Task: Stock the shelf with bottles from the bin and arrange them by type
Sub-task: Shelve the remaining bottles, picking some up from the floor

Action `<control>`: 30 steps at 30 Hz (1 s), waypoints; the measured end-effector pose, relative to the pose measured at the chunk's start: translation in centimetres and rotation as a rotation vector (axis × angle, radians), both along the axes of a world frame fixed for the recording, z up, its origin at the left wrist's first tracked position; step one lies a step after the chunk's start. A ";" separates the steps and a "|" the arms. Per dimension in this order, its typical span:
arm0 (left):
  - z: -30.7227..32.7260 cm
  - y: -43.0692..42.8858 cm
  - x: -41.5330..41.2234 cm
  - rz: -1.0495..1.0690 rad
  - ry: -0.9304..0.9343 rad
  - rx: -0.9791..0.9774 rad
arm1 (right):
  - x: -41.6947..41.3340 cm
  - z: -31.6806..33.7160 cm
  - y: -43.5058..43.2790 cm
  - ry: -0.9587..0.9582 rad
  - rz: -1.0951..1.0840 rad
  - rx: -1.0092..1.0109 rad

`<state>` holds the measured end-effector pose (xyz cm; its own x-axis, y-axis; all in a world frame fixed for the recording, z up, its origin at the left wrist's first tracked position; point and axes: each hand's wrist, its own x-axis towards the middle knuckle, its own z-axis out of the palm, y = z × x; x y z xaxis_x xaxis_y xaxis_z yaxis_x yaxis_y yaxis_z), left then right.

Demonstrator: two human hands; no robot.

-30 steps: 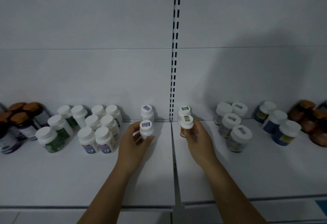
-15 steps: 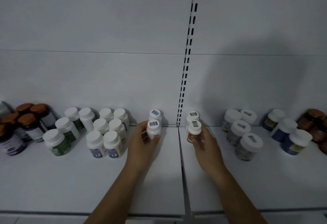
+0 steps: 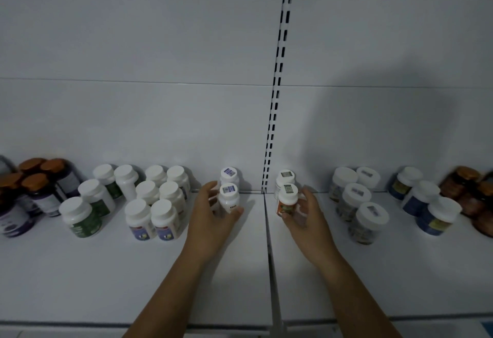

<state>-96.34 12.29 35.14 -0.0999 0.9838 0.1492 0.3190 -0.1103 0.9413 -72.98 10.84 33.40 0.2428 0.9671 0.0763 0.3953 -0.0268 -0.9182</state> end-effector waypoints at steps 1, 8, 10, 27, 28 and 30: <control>0.6 -0.4 -0.2 0.014 0.036 0.013 | 0.1 0.5 -0.4 0.001 -0.011 0.005; 9.0 -3.5 -2.4 0.066 0.654 0.343 | -2.1 9.2 -2.7 -0.323 0.146 0.367; 10.9 -4.6 -4.0 0.109 0.809 0.335 | -3.9 11.3 -2.6 -0.443 0.317 0.361; 13.0 -29.3 -23.1 0.764 1.078 -0.260 | -30.9 14.2 -11.1 -0.681 1.214 0.555; 12.8 -31.0 -24.2 0.802 1.072 -0.280 | -32.6 14.2 -12.3 -0.677 1.245 0.564; 12.2 -34.7 -26.7 0.869 1.044 -0.312 | -36.3 14.1 -15.1 -0.669 1.303 0.580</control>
<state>-123.00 -22.42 47.31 -0.6687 0.6705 0.3213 0.7380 0.6510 0.1775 -109.29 -4.22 47.47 -0.9290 0.2786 0.2438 0.1877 0.9221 -0.3384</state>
